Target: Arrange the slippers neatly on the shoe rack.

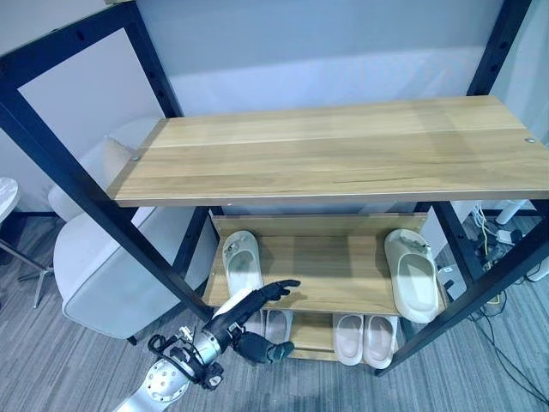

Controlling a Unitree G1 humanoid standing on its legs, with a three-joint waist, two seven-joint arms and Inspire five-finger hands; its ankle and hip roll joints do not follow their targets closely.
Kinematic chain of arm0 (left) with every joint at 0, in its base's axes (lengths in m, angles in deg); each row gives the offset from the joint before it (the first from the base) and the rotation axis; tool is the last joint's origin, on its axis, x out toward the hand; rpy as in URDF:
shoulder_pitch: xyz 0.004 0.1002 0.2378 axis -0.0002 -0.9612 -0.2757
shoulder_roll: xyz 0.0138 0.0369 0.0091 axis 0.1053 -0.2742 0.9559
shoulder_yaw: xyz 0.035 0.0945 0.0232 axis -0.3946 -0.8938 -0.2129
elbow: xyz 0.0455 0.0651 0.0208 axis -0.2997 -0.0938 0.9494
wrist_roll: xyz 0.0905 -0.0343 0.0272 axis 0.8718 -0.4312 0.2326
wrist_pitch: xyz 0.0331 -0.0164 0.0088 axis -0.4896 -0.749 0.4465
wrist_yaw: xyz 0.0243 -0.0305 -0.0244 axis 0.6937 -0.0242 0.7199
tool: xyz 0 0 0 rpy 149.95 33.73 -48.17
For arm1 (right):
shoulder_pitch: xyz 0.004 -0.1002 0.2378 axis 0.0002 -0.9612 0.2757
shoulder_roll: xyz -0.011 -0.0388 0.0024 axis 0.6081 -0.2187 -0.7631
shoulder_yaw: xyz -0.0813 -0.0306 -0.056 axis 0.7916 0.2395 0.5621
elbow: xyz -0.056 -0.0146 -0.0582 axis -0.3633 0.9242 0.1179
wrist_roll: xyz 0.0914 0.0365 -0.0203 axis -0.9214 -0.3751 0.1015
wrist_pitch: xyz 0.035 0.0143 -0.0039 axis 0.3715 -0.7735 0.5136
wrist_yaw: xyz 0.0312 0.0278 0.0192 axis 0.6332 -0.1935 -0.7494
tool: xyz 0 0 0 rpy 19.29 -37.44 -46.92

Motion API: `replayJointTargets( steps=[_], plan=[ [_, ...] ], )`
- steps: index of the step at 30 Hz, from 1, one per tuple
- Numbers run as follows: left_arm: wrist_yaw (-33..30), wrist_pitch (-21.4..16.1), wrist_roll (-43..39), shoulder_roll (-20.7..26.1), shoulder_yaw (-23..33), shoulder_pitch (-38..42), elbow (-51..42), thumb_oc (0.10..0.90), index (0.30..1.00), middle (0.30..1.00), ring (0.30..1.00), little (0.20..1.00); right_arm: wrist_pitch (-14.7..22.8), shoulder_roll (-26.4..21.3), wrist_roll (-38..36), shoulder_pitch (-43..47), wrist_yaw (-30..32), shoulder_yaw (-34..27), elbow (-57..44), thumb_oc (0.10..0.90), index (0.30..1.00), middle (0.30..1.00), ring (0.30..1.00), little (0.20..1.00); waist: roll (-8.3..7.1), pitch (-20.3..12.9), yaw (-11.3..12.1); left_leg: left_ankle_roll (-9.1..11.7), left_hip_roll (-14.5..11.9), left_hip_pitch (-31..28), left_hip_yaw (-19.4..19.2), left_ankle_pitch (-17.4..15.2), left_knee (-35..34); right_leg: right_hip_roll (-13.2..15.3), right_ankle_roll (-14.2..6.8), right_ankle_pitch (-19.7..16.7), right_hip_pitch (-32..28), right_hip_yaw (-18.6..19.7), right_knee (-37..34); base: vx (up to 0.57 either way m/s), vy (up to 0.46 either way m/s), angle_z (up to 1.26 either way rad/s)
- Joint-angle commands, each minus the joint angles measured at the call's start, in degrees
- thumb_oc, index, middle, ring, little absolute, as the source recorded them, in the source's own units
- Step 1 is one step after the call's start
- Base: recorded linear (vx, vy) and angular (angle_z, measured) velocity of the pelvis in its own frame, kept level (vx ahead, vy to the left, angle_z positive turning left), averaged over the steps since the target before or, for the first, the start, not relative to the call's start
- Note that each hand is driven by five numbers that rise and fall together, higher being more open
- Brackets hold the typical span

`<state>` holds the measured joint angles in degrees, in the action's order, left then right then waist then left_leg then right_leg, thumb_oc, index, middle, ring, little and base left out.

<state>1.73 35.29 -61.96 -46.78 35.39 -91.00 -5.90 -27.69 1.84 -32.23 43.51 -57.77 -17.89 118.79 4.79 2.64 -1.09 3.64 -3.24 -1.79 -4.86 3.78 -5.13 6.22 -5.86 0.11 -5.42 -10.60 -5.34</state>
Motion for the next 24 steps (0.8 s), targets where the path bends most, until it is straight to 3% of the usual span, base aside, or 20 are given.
replayJointTargets(
  steps=[1,7,11,12,15,16,24],
  plan=[
    [-7.5,-5.7,-0.9,-5.1,2.3,12.5,-3.2,0.8,0.9,0.9,0.9,0.9,1.2,0.3,-0.1,-2.2,1.9,0.6,-3.0,0.8,0.9,0.9,0.9,0.9,-2.75,-3.0,-1.7,0.9,2.2,0.2,0.8,-3.8,0.1,-0.2,-3.6,0.8,1.6,2.3,0.3,0.0,0.0,0.0],
    [-19.2,-4.2,12.8,-9.4,0.2,22.9,5.2,0.8,0.9,0.9,0.9,0.9,1.4,1.0,-0.6,-3.9,3.1,0.5,-5.0,0.8,0.9,0.9,0.9,0.9,-2.88,-2.9,-3.1,0.8,2.0,0.3,0.7,-3.9,0.1,-0.3,-3.8,0.7,1.9,2.6,0.3,0.01,-0.011,0.0],
    [-22.5,-3.0,19.2,-9.6,-0.4,26.7,9.0,0.8,0.9,0.9,0.9,0.9,1.5,1.1,-1.3,-4.6,3.4,0.2,-5.2,0.8,0.9,0.9,0.9,0.9,-2.77,-3.1,-3.5,0.8,2.0,0.3,0.3,-4.0,0.1,-0.3,-3.9,0.6,2.2,3.0,0.3,0.02,-0.01,-0.08],
    [-24.1,-2.0,25.0,-8.8,-0.7,29.4,11.9,0.8,0.9,0.9,0.9,0.9,1.6,1.0,-1.6,-4.8,3.6,-0.2,-5.0,0.8,0.9,0.9,0.9,0.9,-2.62,-3.2,-3.8,0.8,1.9,0.5,0.1,-4.1,0.1,-0.4,-4.0,0.5,2.5,3.1,0.3,0.03,-0.009,-0.1],
    [-26.6,-0.9,30.5,-8.1,-1.3,31.7,14.9,0.8,0.9,0.9,0.9,0.9,1.7,1.2,-2.2,-4.8,4.0,-0.6,-4.5,0.8,0.9,0.9,0.9,0.9,-2.49,-3.3,-4.0,0.8,1.8,0.7,-0.1,-4.1,0.1,-0.4,-4.1,0.3,3.0,3.5,0.3,0.02,-0.003,-0.11],
    [-28.2,0.7,35.7,-7.3,-1.4,32.8,17.8,0.8,0.9,0.9,0.9,0.9,1.8,1.6,-3.2,-4.9,4.2,-1.1,-3.8,0.8,0.9,0.9,0.9,0.9,-2.29,-3.2,-4.2,0.8,1.8,0.9,-0.4,-4.2,0.1,-0.5,-4.1,0.2,3.3,3.7,0.3,0.02,0.004,-0.07],
    [-30.0,2.3,38.5,-7.3,0.1,33.6,20.4,0.8,0.9,0.9,0.9,0.9,1.7,2.1,-4.4,-4.7,4.3,-1.7,-2.8,0.8,0.9,0.9,0.9,0.9,-2.15,-3.3,-4.2,0.6,1.9,1.3,-1.2,-4.5,0.1,-0.4,-4.4,-0.1,4.2,4.3,0.3,0.0,0.004,-0.05]
  ],
)
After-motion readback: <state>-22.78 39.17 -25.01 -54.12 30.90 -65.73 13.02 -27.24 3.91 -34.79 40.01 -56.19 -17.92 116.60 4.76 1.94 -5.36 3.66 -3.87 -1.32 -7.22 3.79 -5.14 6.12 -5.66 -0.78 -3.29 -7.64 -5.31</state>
